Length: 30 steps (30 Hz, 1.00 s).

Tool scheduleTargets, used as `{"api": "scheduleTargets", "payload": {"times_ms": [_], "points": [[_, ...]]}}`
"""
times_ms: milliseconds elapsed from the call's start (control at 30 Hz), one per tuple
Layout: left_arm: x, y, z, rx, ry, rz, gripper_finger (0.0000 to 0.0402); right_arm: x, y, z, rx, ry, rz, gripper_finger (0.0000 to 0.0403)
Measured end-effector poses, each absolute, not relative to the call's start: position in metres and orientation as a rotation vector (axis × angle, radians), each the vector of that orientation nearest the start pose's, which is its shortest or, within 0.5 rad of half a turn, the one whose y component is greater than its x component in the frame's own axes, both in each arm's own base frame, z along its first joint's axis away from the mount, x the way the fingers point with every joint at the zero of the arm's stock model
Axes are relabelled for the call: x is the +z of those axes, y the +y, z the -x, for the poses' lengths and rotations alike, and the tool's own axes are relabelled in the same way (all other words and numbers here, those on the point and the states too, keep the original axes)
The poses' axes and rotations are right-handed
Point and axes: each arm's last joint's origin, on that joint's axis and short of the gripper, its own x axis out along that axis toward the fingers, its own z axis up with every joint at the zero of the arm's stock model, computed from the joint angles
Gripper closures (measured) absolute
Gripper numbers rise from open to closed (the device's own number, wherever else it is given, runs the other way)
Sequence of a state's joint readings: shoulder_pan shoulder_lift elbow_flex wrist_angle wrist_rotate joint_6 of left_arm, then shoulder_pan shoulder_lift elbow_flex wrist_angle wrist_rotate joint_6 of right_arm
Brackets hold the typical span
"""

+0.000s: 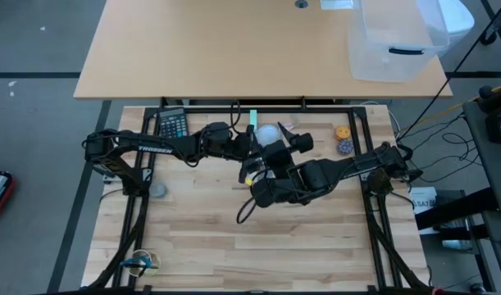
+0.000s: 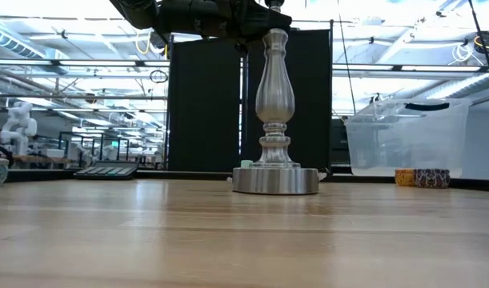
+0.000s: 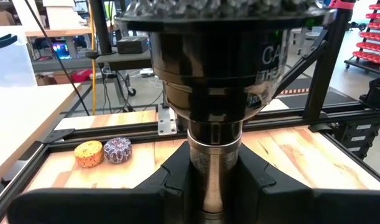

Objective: Screw lightbulb
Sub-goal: Remove the white lightbulb from the desk lamp

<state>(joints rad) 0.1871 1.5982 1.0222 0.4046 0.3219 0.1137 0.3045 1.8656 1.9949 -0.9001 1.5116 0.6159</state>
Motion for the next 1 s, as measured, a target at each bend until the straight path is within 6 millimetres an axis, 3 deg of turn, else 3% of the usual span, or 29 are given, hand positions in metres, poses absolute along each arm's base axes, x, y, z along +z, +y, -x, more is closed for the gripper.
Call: {"api": "scheduleTargets", "payload": {"times_ms": [300,1000], "points": [[0.2682,0.0578,-0.3546,-0.144,0.157,-0.071,0.0331,0.3988,0.0858,-0.3733,-1.217,0.137,0.113,0.0147],[0.2680,0.0577,-0.3524,-0.316,0.144,-0.095,0.0331,0.4060,0.0887,-0.3813,-1.082,0.305,0.277,0.0147]]}}
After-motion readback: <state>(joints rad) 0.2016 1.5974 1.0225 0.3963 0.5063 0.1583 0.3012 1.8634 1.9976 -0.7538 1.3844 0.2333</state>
